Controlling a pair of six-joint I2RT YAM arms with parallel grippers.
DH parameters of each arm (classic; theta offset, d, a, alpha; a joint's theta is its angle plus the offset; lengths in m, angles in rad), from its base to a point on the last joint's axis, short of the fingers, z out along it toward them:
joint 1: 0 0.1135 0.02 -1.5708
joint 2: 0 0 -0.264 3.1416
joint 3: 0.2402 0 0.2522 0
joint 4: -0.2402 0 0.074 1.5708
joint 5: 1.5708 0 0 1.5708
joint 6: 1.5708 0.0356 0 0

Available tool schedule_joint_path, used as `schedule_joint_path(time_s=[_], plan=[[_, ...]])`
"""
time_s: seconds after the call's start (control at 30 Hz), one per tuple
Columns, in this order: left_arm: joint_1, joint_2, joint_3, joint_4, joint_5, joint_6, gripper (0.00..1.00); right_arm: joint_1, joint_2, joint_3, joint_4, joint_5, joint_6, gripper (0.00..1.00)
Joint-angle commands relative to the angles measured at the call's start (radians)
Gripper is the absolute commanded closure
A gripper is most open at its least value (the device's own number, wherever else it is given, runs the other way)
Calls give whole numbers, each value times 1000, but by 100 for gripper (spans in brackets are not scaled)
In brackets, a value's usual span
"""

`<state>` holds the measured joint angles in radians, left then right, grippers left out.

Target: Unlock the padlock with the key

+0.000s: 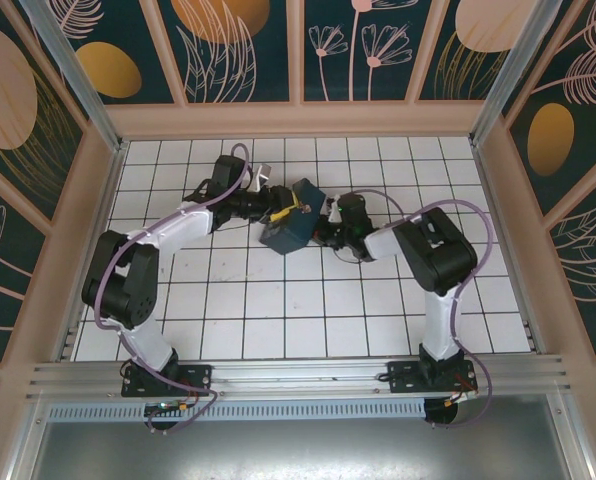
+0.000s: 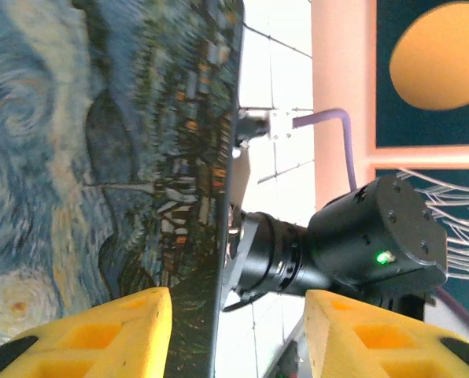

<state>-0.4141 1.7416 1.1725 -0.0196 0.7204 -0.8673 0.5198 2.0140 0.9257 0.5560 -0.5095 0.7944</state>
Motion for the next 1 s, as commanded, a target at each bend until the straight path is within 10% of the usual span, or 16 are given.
schedule_joint_path(time_s=[0.0,0.4,0.73,0.97], plan=[[-3,-21,29,-119,-82,70,51,52,29,102,-61,26,-34,92],[-2,64,143,-228,-197,157,51,-14,-112,158,-619,436,-354,80],[7,103,190,-243,-222,175,51,-53,-140,91,-437,233,-357,74],[45,93,248,-408,-487,332,39,-90,-249,24,-430,122,-362,63]])
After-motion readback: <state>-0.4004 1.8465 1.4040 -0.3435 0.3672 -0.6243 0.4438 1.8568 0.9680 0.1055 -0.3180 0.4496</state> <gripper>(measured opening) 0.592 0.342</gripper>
